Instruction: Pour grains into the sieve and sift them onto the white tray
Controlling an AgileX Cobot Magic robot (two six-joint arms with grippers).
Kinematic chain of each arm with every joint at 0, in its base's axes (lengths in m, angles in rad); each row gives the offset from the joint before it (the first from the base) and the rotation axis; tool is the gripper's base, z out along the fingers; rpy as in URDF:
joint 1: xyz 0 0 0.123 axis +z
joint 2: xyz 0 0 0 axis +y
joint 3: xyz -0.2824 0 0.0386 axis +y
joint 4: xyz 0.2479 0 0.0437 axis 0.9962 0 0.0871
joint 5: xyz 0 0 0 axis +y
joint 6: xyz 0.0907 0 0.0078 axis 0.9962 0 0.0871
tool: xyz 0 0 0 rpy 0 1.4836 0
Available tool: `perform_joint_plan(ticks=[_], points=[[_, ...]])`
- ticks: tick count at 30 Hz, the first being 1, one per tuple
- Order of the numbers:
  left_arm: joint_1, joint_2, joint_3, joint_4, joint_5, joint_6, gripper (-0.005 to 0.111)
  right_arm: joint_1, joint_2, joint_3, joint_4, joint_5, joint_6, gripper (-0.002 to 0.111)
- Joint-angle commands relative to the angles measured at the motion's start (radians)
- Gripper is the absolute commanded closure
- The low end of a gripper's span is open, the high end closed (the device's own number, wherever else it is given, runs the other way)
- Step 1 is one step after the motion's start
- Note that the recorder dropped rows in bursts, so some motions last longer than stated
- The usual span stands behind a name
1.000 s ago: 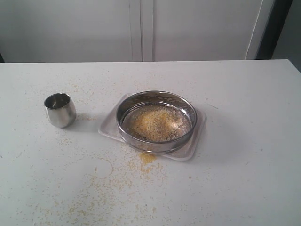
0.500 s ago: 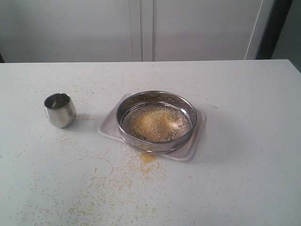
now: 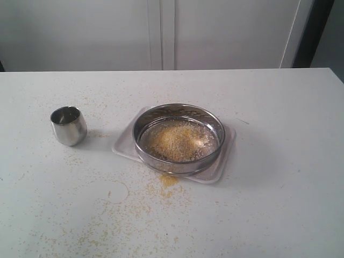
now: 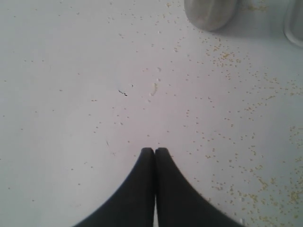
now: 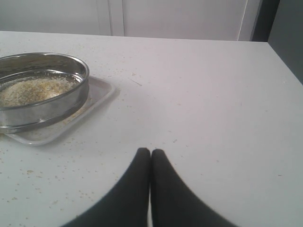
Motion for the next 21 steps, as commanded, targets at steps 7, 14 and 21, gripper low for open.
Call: perform_joint_plan(ticks=[7, 14, 21], points=[[0.0, -0.007, 0.006, -0.004, 0.003, 0.001, 0.106, 0.005, -0.006, 0.005, 0.016, -0.092, 0.023, 0.108], [0.0, -0.007, 0.006, -0.004, 0.003, 0.001, 0.106, 0.005, -0.006, 0.005, 0.168, -0.647, 0.226, 0.108], [0.0, -0.007, 0.006, -0.004, 0.003, 0.001, 0.106, 0.005, -0.006, 0.005, 0.144, -0.735, 0.475, 0.108]])
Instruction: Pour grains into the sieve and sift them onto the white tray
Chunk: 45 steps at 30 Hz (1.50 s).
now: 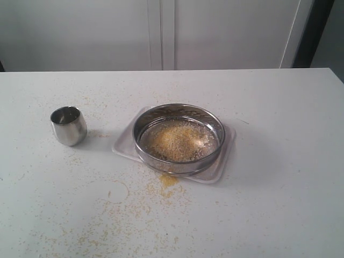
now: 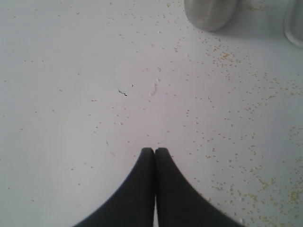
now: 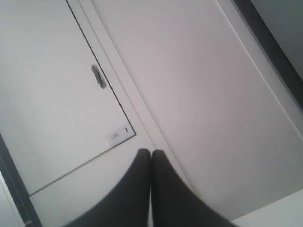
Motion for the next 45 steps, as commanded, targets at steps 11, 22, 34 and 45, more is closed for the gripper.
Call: perform_joint_plan(ticks=[11, 22, 34, 45], points=[[0.0, -0.007, 0.006, -0.004, 0.003, -0.001, 0.106, 0.005, 0.137, -0.129, -0.09, -0.175, -0.188, 0.108], [0.0, -0.007, 0.006, -0.004, 0.003, -0.001, 0.106, 0.005, 0.565, -0.382, -0.275, -0.166, -0.177, 0.108], [0.0, -0.007, 0.006, -0.004, 0.003, -0.001, 0.106, 0.009, 0.932, -0.595, -0.494, 0.018, -0.156, 0.108], [0.0, -0.007, 0.006, -0.004, 0.003, -0.001, 0.106, 0.009, 1.178, -0.737, -0.538, 0.304, -0.157, 0.108]])
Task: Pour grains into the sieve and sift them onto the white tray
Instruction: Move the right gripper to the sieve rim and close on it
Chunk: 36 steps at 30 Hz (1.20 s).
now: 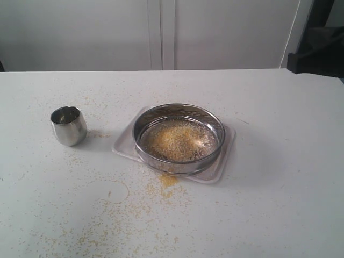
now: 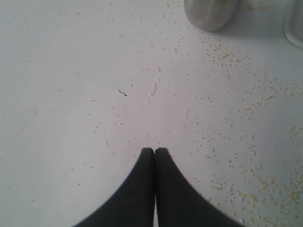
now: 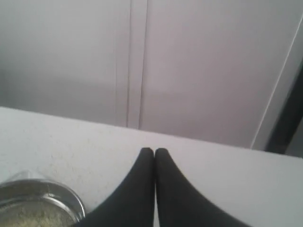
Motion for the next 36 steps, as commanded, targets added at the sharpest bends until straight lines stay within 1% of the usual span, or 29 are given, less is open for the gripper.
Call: perform_joint_plan(ticks=[1, 6, 10, 13, 17, 19, 21, 23, 26, 30, 33, 36], points=[[0.0, -0.007, 0.006, -0.004, 0.003, -0.001, 0.106, 0.002, 0.078, -0.062, -0.007, 0.173, 0.0, 0.108], [0.0, -0.007, 0.006, -0.004, 0.003, -0.001, 0.106, 0.004, 0.146, -0.15, -0.007, 0.393, -0.009, 0.108], [0.0, -0.007, 0.006, -0.004, 0.003, -0.001, 0.106, 0.004, 0.199, -0.221, 0.065, 0.602, -0.137, 0.108], [0.0, -0.007, 0.006, -0.004, 0.003, -0.001, 0.106, 0.004, 0.244, -0.28, 0.227, 0.726, -0.287, 0.108], [0.0, -0.007, 0.006, -0.004, 0.003, -0.001, 0.106, 0.004, 0.295, -0.335, 0.594, 0.834, -0.618, 0.108], [0.0, -0.007, 0.006, -0.004, 0.003, -0.001, 0.106, 0.004, 0.314, -0.352, 0.749, 0.866, -0.722, 0.108], [0.0, -0.007, 0.006, -0.004, 0.003, -0.001, 0.106, 0.018, 0.333, -0.372, 0.815, 0.892, -0.767, 0.108], [0.0, -0.007, 0.006, -0.004, 0.003, -0.001, 0.106, 0.048, 0.36, -0.403, 0.818, 0.927, -0.769, 0.107], [0.0, -0.007, 0.006, -0.004, 0.003, -0.001, 0.106, 0.096, 0.407, -0.461, 0.814, 0.979, -0.769, 0.099], [0.0, -0.007, 0.006, -0.004, 0.003, -0.001, 0.106, 0.151, 0.489, -0.559, 0.747, 1.069, -0.716, 0.083], [0.0, -0.007, 0.006, -0.004, 0.003, -0.001, 0.106, 0.174, 0.544, -0.623, 0.703, 1.107, -0.667, 0.07], [0.0, -0.007, 0.006, -0.004, 0.003, -0.001, 0.106, 0.189, 0.582, -0.675, 0.653, 1.115, -0.625, 0.064]])
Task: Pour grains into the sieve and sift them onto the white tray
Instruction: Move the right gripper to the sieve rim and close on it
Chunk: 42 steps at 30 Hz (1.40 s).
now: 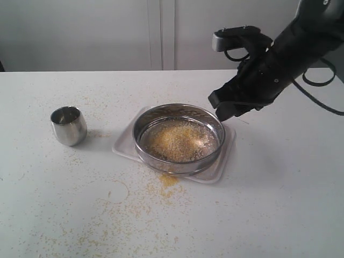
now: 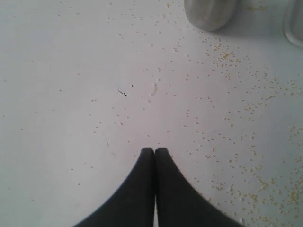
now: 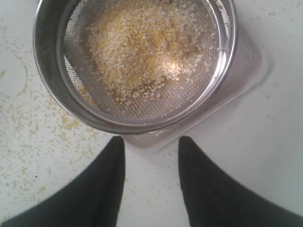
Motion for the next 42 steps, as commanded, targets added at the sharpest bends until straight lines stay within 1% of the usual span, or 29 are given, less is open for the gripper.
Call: perform_joint_plan(ticks=[1, 6, 11, 16, 23, 31, 42], points=[[0.0, -0.007, 0.006, -0.004, 0.003, -0.001, 0.106, 0.024, 0.054, -0.077, -0.087, 0.022, 0.074, 0.063], [0.0, -0.007, 0.006, -0.004, 0.003, -0.001, 0.106, 0.053, 0.111, -0.148, -0.195, 0.027, 0.193, 0.063], [0.0, -0.007, 0.006, -0.004, 0.003, -0.001, 0.106, 0.053, 0.193, -0.217, -0.208, 0.031, 0.234, 0.063], [0.0, -0.007, 0.006, -0.004, 0.003, -0.001, 0.106, 0.053, 0.253, -0.255, -0.225, 0.027, 0.234, 0.063], [0.0, -0.007, 0.006, -0.004, 0.003, -0.001, 0.106, 0.053, 0.308, -0.259, -0.284, 0.019, 0.24, 0.063], [0.0, -0.007, 0.006, -0.004, 0.003, -0.001, 0.106, 0.053, 0.373, -0.259, -0.28, -0.055, 0.244, 0.063], [0.0, -0.007, 0.006, -0.004, 0.003, -0.001, 0.106, 0.053, 0.446, -0.259, -0.283, -0.138, 0.259, 0.067]])
